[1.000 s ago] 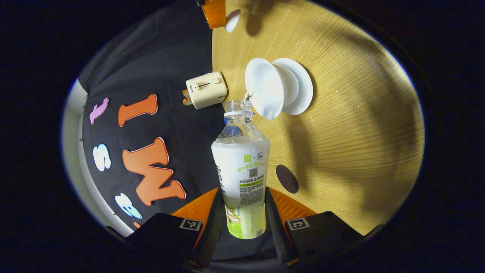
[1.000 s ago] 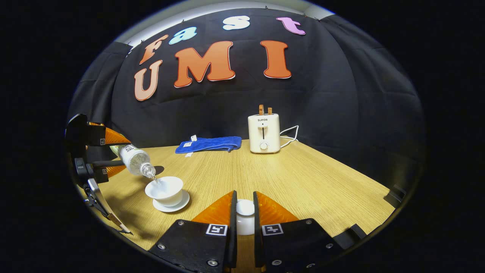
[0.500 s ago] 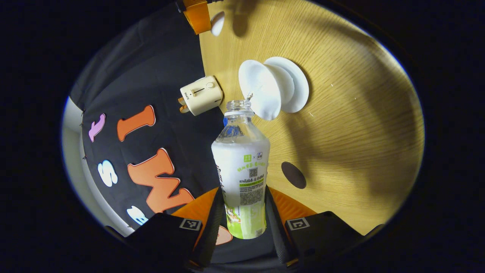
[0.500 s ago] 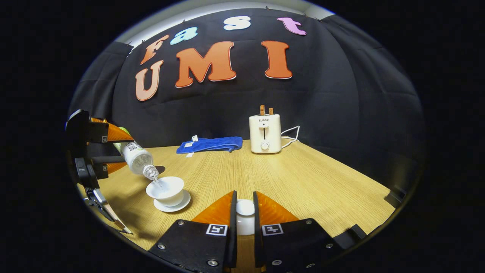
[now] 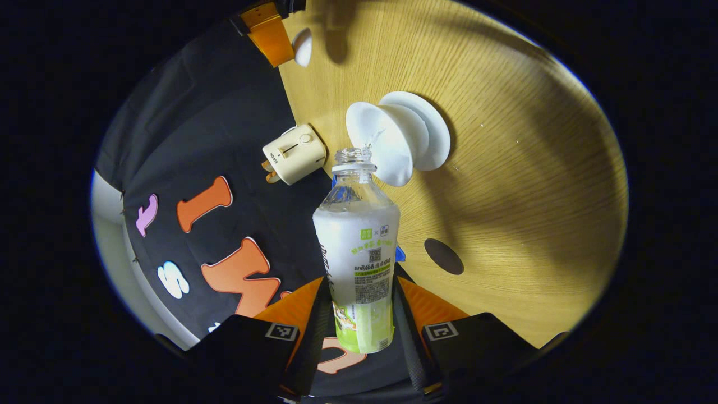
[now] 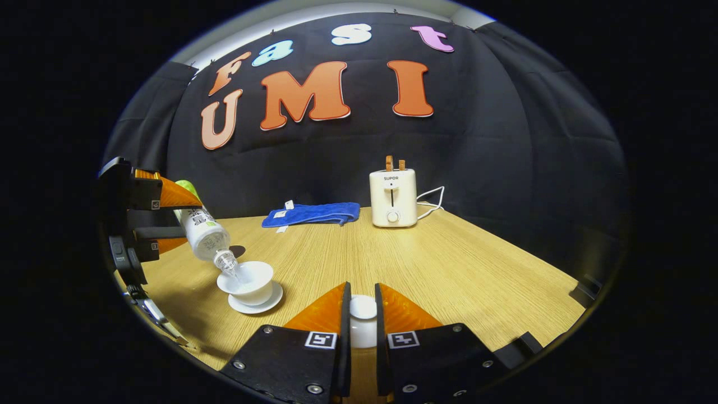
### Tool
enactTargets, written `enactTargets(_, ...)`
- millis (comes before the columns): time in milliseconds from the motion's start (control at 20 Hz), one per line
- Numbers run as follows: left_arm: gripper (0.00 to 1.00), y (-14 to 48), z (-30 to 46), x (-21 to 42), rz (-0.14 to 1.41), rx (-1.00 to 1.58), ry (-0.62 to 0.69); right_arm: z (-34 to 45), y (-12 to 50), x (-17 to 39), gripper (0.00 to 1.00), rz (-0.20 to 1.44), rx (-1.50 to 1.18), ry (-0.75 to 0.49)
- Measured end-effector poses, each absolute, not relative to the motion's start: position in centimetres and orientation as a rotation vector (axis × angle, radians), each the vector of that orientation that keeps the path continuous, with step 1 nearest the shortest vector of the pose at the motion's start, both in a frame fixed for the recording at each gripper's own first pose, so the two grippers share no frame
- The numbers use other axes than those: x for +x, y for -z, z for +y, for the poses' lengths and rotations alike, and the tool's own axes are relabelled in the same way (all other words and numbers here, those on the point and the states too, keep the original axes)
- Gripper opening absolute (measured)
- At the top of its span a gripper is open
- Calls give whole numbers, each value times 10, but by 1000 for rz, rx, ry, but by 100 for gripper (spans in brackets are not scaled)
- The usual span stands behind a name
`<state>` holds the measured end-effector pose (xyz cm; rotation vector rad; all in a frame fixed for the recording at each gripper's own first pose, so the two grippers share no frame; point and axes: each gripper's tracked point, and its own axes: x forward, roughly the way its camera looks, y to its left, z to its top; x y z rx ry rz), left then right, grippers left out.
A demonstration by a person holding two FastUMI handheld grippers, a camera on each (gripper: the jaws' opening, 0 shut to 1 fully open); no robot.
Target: Open the teacup lid with one hand, grasp the water bottle and pour water into the teacup with the other hand; after pouring, place the water bottle on the coaster and then close the teacup lid.
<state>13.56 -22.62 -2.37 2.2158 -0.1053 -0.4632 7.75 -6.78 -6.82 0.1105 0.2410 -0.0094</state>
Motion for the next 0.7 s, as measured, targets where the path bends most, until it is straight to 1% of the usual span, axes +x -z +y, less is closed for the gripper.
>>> enactTargets(350, 67, 17, -234, 133, -148, 2317, 467, -68, 67, 78, 19, 240, 106, 7)
enactTargets(450, 64, 16, -235, 134, -144, 2323, 471, -67, 68, 77, 18, 240, 105, 5)
enactTargets(550, 64, 16, -235, 134, -138, 2321, 479, -67, 68, 78, 19, 239, 104, 3)
enactTargets(600, 67, 16, -234, 135, -136, 2319, 480, -67, 68, 78, 18, 239, 105, 3)
enactTargets(700, 67, 18, -233, 135, -130, 2309, 483, -67, 67, 78, 19, 240, 105, 4)
